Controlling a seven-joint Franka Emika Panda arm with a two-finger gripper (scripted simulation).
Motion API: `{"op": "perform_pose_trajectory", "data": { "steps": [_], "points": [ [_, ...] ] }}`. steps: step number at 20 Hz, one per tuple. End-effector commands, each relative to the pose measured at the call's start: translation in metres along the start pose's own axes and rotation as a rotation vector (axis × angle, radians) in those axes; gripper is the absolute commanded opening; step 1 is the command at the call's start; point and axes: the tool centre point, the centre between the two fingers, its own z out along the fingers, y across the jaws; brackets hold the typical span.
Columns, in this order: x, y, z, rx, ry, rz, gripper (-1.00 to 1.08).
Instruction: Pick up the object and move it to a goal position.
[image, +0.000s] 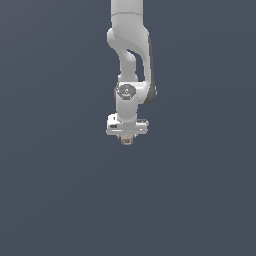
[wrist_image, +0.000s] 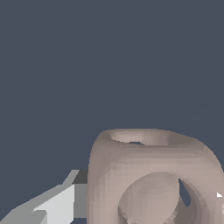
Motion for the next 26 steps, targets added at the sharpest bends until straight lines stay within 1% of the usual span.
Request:
{"op": "perform_pose_trajectory", "data": {
  "steps": [1,6,12,17,26],
  "points": [
    [0.0,0.0,0.0,0.0,0.0,0.0,-1.0],
    [0.007,-0.003,-0.006,0.0,0.0,0.0,-1.0],
    [0.028,-0.011,-0.023,0.0,0.0,0.0,-1.0],
    [0.054,-0.022,-0.045,0.0,0.0,0.0,-1.0],
    [0.11,-0.043,-0.089,0.0,-0.001,0.0,-1.0]
  ]
}}
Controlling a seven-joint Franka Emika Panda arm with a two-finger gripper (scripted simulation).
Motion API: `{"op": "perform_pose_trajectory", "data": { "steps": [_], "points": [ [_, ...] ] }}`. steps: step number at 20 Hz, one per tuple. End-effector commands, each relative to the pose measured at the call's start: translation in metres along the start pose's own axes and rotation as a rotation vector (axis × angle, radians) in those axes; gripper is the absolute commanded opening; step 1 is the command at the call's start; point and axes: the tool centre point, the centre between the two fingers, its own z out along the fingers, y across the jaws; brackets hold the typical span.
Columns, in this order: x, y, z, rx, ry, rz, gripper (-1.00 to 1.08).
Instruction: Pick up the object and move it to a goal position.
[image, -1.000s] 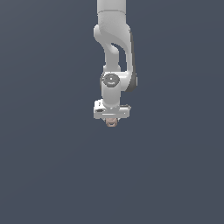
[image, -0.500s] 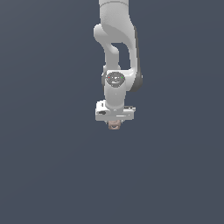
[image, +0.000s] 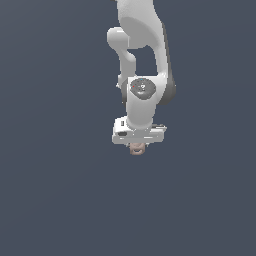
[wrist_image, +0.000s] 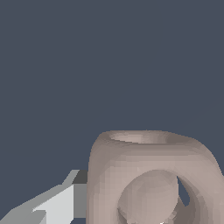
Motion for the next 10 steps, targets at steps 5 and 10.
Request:
{"op": "perform_pose_trajectory", "data": {
  "steps": [5,10],
  "points": [
    [0.036,-0.013,-0.027,0.0,-0.001,0.0,-1.0],
    [0.054,-0.019,-0.041,0.0,-0.001,0.0,-1.0]
  ]
}}
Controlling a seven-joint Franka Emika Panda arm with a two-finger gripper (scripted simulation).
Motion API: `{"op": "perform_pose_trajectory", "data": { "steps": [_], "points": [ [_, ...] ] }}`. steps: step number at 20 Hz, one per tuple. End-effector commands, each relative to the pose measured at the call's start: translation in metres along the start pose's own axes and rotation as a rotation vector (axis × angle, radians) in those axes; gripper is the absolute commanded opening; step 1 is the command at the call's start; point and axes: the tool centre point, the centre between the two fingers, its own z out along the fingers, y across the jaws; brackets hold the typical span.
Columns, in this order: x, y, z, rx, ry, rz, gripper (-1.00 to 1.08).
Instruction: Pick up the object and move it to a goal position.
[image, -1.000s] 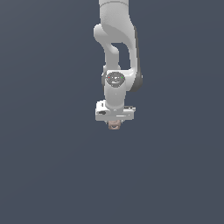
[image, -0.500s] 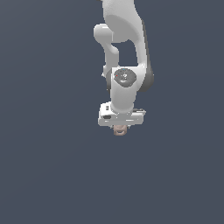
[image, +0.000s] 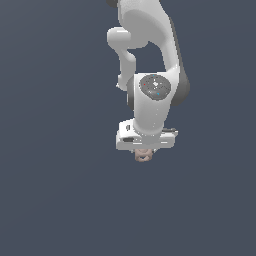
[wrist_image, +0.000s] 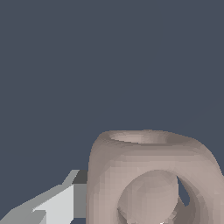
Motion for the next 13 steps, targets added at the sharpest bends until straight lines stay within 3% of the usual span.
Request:
{"op": "perform_pose_trajectory", "data": {
  "steps": [1,13],
  "points": [
    [0.008,-0.003,-0.006,0.0,-0.001,0.0,-1.0],
    [0.023,-0.007,-0.015,0.0,-0.001,0.0,-1.0]
  ]
}}
